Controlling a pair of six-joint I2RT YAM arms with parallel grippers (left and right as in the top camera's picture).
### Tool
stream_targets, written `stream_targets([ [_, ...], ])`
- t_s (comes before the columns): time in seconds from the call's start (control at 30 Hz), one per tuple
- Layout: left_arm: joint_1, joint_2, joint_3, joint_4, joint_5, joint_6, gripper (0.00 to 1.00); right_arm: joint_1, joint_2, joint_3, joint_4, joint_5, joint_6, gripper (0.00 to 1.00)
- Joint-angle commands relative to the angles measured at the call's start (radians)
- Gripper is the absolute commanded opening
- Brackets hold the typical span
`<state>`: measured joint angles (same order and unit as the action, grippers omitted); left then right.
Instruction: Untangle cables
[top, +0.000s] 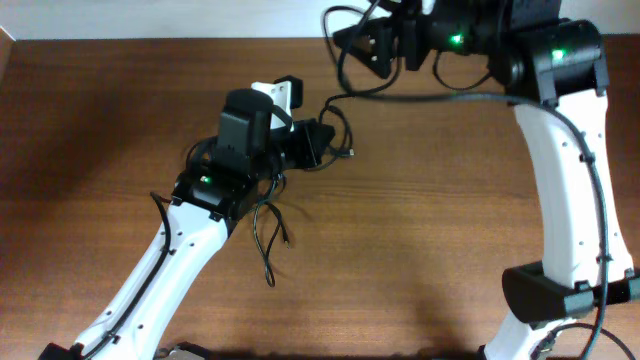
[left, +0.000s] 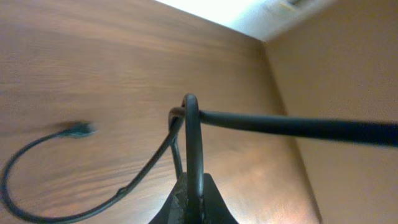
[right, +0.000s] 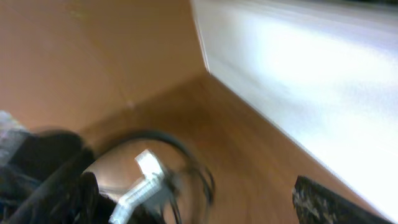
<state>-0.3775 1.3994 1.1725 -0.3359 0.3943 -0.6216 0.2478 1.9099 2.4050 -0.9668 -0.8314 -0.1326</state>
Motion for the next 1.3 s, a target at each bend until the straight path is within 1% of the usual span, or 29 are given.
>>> stream_targets([
  [0.0,0.006,-0.040,0.007,0.037,0.216,0.184,0.00,-0.094,0.028,0.006,-0.116,0.136,-0.041,0.99],
  [0.03,0.018,-0.056,0.007,0.027,0.208,0.214,0.00,-0.121,0.028,0.006,-0.186,0.136,-0.101,0.99],
  [0.1,0.054,-0.087,0.007,0.024,0.209,0.273,0.00,-0.143,0.028,0.006,-0.265,0.132,-0.185,0.99],
  [0.23,0.107,-0.181,0.007,0.024,0.209,0.415,0.00,-0.150,0.028,0.006,-0.393,0.140,-0.432,0.99],
  [0.3,0.137,-0.248,0.007,0.025,0.208,0.472,0.00,-0.150,0.028,0.006,-0.432,0.213,-0.440,0.99],
  [0.37,0.166,-0.305,0.007,0.025,0.190,0.489,0.00,-0.150,0.029,0.003,-0.475,0.217,-0.439,0.99],
  [0.4,0.182,-0.336,0.007,0.029,0.182,0.489,0.00,-0.150,0.029,0.002,-0.502,0.250,-0.430,0.99],
  [0.5,0.197,-0.392,0.007,0.030,0.182,0.500,0.00,-0.150,0.029,-0.009,-0.515,0.423,-0.294,0.99],
  [0.53,0.197,-0.407,0.007,0.030,0.182,0.507,0.00,-0.150,0.029,-0.011,-0.515,0.407,-0.293,0.99],
  [0.57,0.197,-0.414,0.007,0.029,0.183,0.507,0.00,-0.150,0.029,-0.011,-0.511,0.326,-0.311,0.99],
  [0.6,0.197,-0.414,0.007,0.029,0.182,0.507,0.00,-0.150,0.029,-0.011,-0.511,0.166,-0.380,0.99],
  [0.63,0.197,-0.410,0.007,0.028,0.182,0.507,0.00,-0.148,0.029,-0.011,-0.512,0.064,-0.420,0.98],
  [0.67,0.197,-0.399,0.007,0.028,0.177,0.477,0.00,-0.136,0.029,-0.011,-0.512,-0.066,-0.497,0.99],
  [0.7,0.197,-0.386,0.007,0.020,0.115,0.383,0.00,-0.120,0.029,-0.011,-0.512,-0.113,-0.546,0.99],
  [0.73,0.197,-0.365,0.007,-0.014,0.010,0.241,0.00,-0.094,0.029,-0.011,-0.512,-0.151,-0.616,0.99],
  [0.77,0.197,-0.349,0.007,-0.029,-0.023,0.187,0.00,-0.072,0.029,-0.011,-0.512,-0.160,-0.649,0.99],
  [0.87,0.197,-0.293,0.007,-0.024,-0.014,-0.019,0.00,0.016,0.029,-0.011,-0.508,-0.154,-0.739,0.99],
  [0.93,0.194,-0.282,0.007,0.024,0.069,-0.023,0.00,0.042,0.029,-0.011,-0.479,-0.117,-0.746,1.00],
  [1.0,0.193,-0.282,0.007,0.082,0.178,-0.023,0.00,0.055,0.029,-0.011,-0.446,-0.106,-0.746,0.95],
  [1.03,0.188,-0.282,0.007,0.099,0.208,-0.023,0.00,0.056,0.029,-0.011,-0.433,-0.100,-0.746,0.93],
  [1.1,0.167,-0.282,0.007,0.099,0.224,-0.021,0.00,0.052,0.029,-0.011,-0.401,-0.088,-0.746,0.82],
  [1.13,0.161,-0.282,0.007,0.088,0.224,-0.014,0.00,0.045,0.029,-0.011,-0.378,-0.073,-0.746,0.83],
  [1.2,0.158,-0.282,0.007,0.090,0.239,-0.015,0.00,0.046,0.029,-0.011,-0.349,-0.073,-0.742,0.89],
  [1.27,0.132,-0.281,0.007,0.088,0.239,-0.013,0.00,0.047,0.029,-0.011,-0.315,-0.074,-0.713,0.89],
])
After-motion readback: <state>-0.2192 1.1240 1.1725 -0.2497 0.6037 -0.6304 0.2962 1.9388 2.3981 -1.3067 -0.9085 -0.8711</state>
